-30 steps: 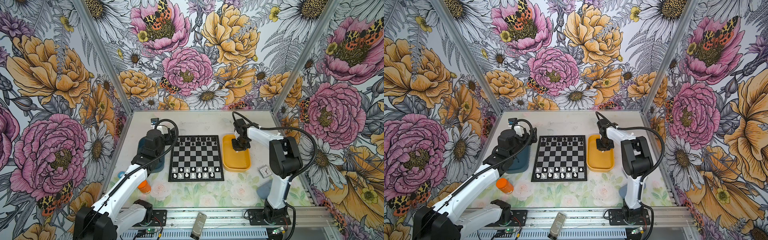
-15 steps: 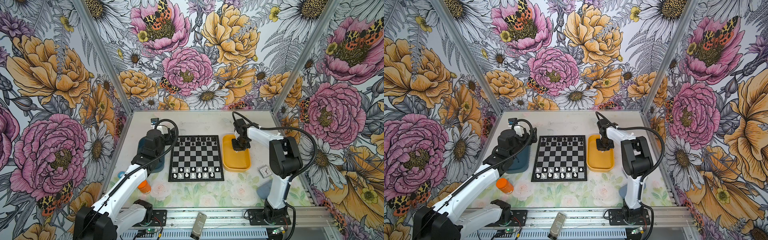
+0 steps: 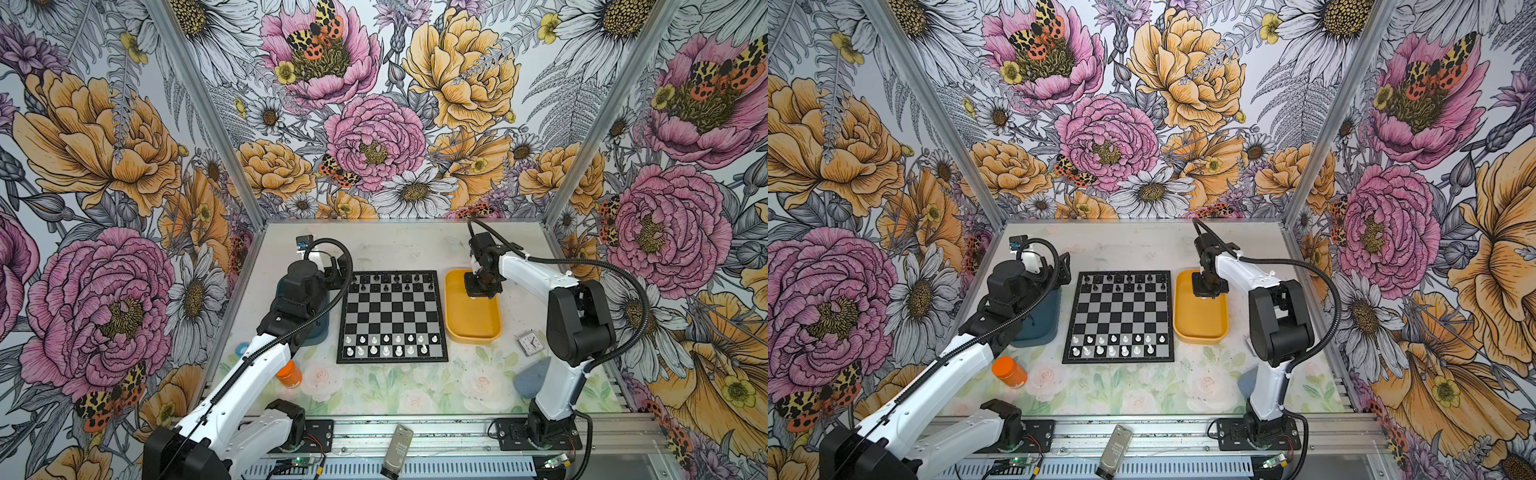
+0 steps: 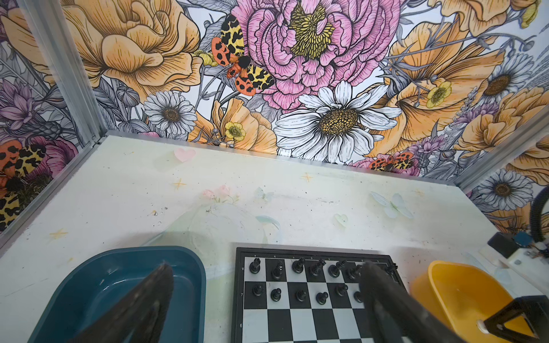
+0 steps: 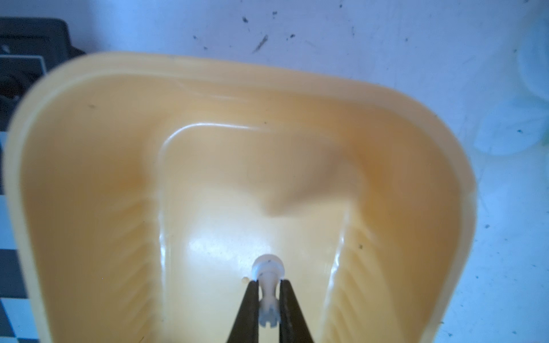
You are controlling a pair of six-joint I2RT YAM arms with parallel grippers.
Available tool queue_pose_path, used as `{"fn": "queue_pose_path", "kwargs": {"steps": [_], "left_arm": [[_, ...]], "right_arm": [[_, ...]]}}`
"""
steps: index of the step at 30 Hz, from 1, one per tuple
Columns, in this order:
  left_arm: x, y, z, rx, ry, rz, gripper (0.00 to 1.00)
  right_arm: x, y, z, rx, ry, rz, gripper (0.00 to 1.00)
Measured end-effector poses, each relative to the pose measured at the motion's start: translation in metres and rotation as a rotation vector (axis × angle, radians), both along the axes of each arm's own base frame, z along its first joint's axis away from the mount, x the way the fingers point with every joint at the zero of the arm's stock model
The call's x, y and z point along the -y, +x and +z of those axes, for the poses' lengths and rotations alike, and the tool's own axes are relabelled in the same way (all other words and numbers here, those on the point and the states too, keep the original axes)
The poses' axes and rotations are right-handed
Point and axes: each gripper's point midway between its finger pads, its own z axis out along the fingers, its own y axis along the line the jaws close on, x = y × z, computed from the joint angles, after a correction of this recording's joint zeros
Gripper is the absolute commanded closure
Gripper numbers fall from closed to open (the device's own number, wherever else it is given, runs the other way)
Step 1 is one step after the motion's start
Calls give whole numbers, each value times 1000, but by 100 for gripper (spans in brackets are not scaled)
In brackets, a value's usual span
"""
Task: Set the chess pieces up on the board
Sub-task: 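Close the right gripper on the white pawn and lift it, then carry the white pawn with the right gripper over the board's nearest rows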
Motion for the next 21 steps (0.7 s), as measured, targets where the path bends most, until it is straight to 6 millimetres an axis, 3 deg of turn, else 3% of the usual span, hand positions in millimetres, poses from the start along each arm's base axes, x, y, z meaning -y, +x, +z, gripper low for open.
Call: {"fn": "queue_pose_path", "kwargs": {"steps": [11,21], "left_arm": [[-4,-5,-5,-18,8,8,2],[1,-39,30,88,-20,-13,1]], "right_arm": [[-38,-24,30,33,1,78,100],[-79,-54,81,126,27,184,100]]}}
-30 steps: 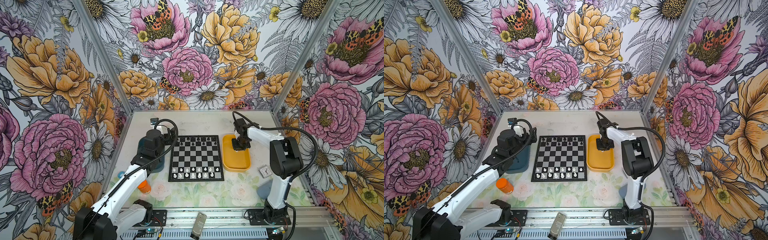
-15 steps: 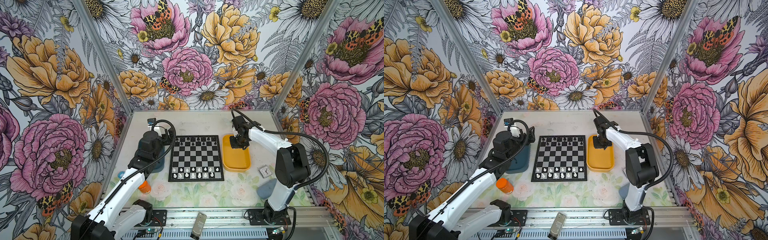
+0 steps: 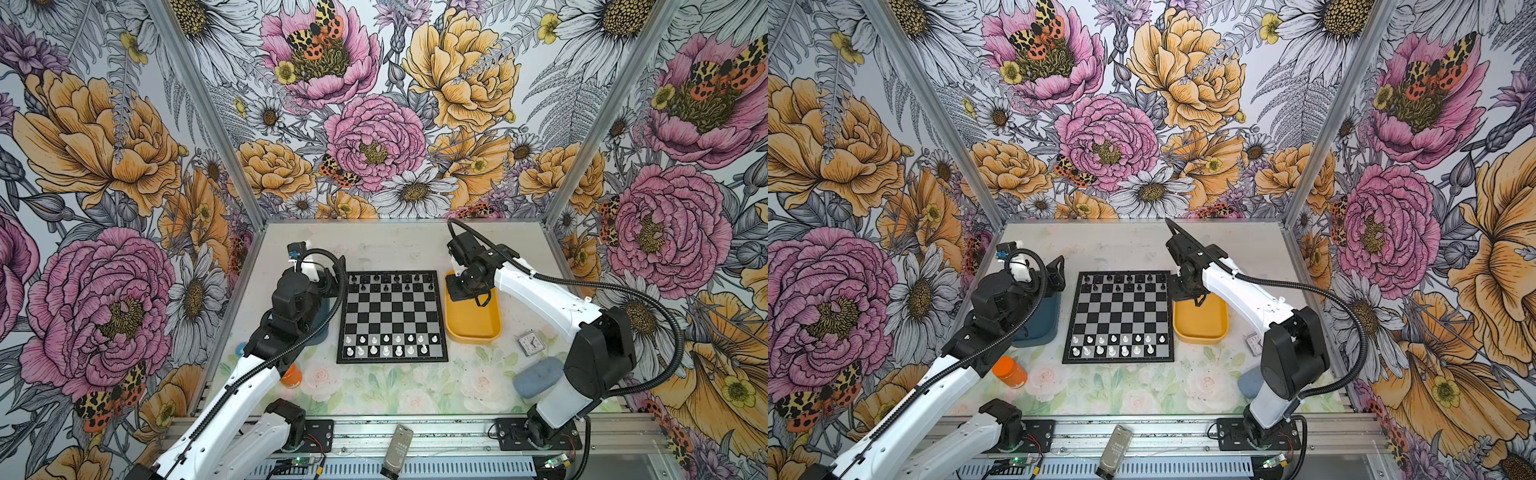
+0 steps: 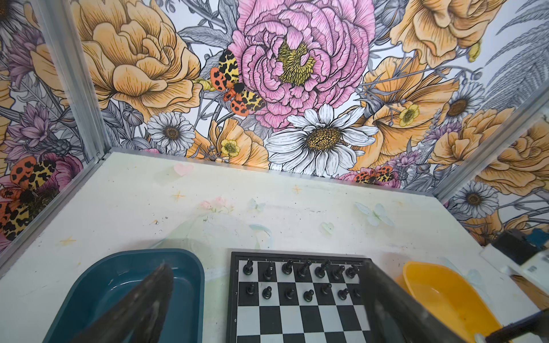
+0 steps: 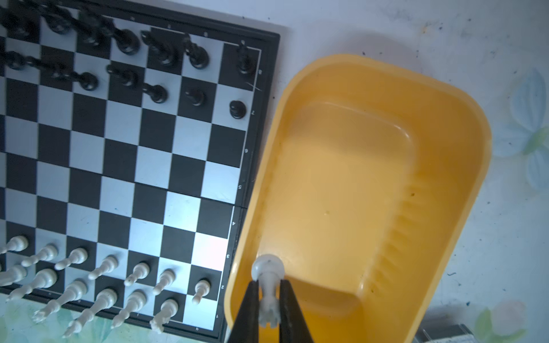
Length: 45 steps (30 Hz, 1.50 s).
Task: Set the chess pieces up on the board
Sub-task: 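Carry the white pawn with the right gripper over the board's nearest rows, then lower the white pawn onto the empty square at the pawn row's end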
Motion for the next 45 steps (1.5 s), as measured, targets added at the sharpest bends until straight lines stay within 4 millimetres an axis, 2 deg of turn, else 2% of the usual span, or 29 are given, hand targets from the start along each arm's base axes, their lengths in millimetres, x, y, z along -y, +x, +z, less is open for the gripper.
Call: {"fn": "queue_pose_path", "kwargs": {"steps": [3,8,15,20,32,39,45], "left_arm": [[4,-5,4,14,-3,-9,1],[10,-9,4,15,-1,-25,1],[11,-15,2,16,5,-26,1],[10,-18,1,21,7,-22,1],[10,-20,-2,19,18,-17,1],[9,-19,-3,18,21,-8,1],[8,-19,-3,20,36,-4,1]], "right_arm": [[-14,-17,9,10,-3,42,100],[-32,-47,12,-7,-18,97,100],[-39,-84,-4,-72,-74,124,100],[-42,-103,-14,-104,-100,135,100],[-41,-123,-43,-173,-150,130,100],[-45,-126,-64,-217,-165,136,100],[-50,-125,-73,-231,-164,139,100]]}}
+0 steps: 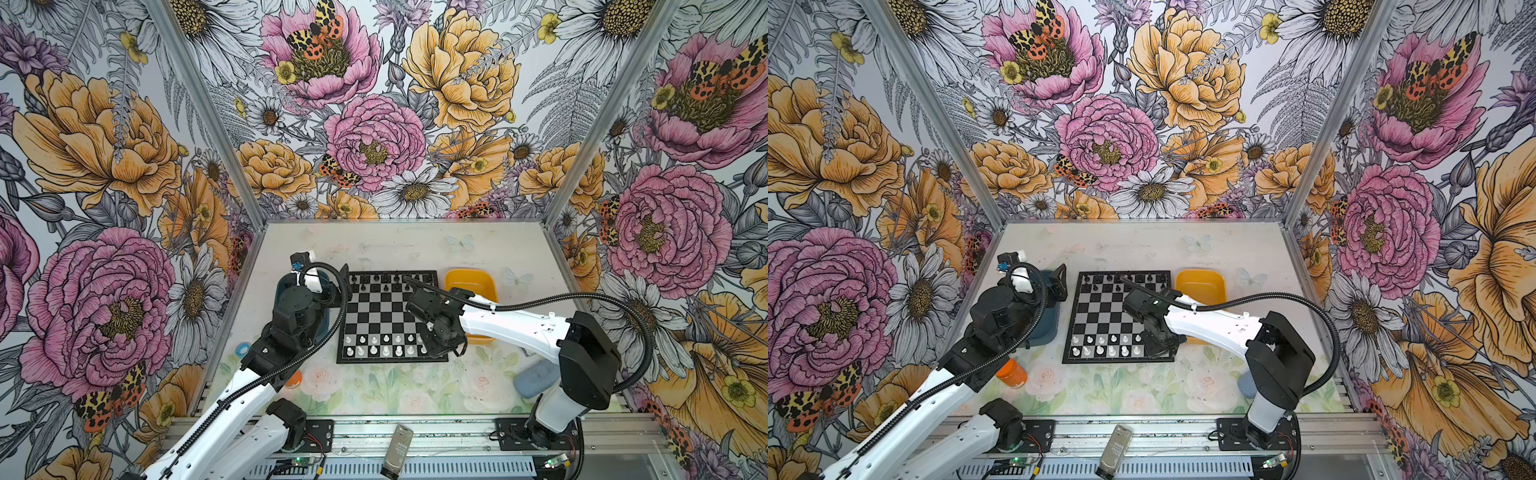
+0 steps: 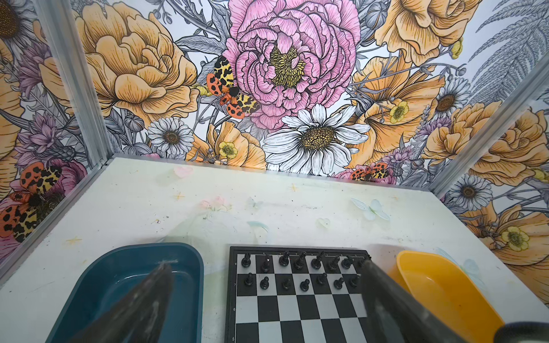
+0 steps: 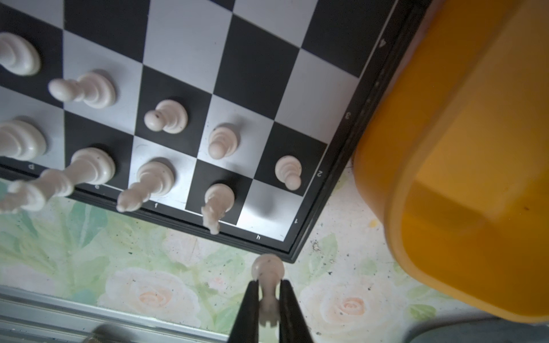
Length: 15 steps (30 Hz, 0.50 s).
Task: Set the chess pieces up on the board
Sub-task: 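Lower the white pawn onto the empty square at the pawn row's end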
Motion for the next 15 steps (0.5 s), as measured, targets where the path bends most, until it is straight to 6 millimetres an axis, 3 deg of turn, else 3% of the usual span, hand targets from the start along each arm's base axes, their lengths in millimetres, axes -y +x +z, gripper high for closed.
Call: {"fn": "queue_pose_path", "kwargs": {"steps": [15], "left_arm": [[-1,0,-2,-3,8,6,1]], "right_arm": [[-4,0,-18,-38,-20,13,100]]}}
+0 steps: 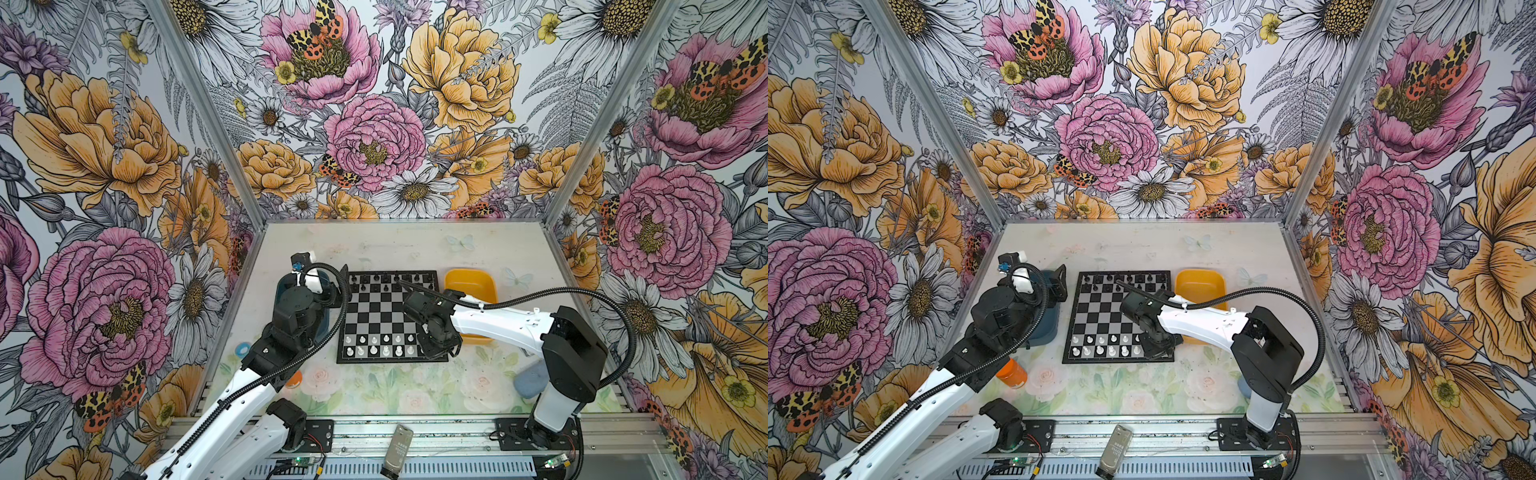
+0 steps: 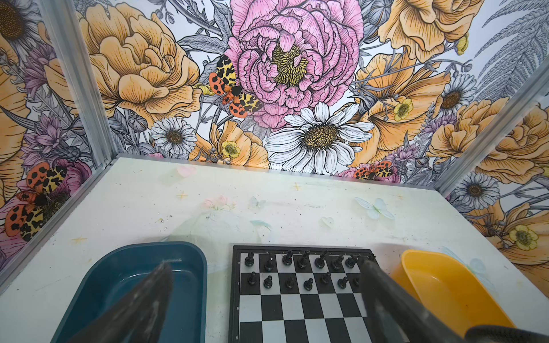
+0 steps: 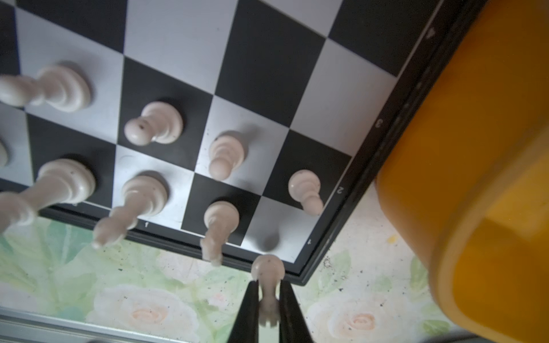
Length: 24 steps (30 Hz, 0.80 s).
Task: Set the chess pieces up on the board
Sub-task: 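Lower the white pawn onto the empty square at the pawn row's end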
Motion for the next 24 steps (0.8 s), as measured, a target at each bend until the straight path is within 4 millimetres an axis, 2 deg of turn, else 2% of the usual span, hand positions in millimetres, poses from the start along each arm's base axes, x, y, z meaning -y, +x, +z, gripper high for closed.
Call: {"fn": "queue_pose_path", "kwargs": {"steps": [24], "left_arm": [[-1,0,0,-1,6,7,1]], "right_arm": [[5,9,-7,-8,-9,4,100]]}}
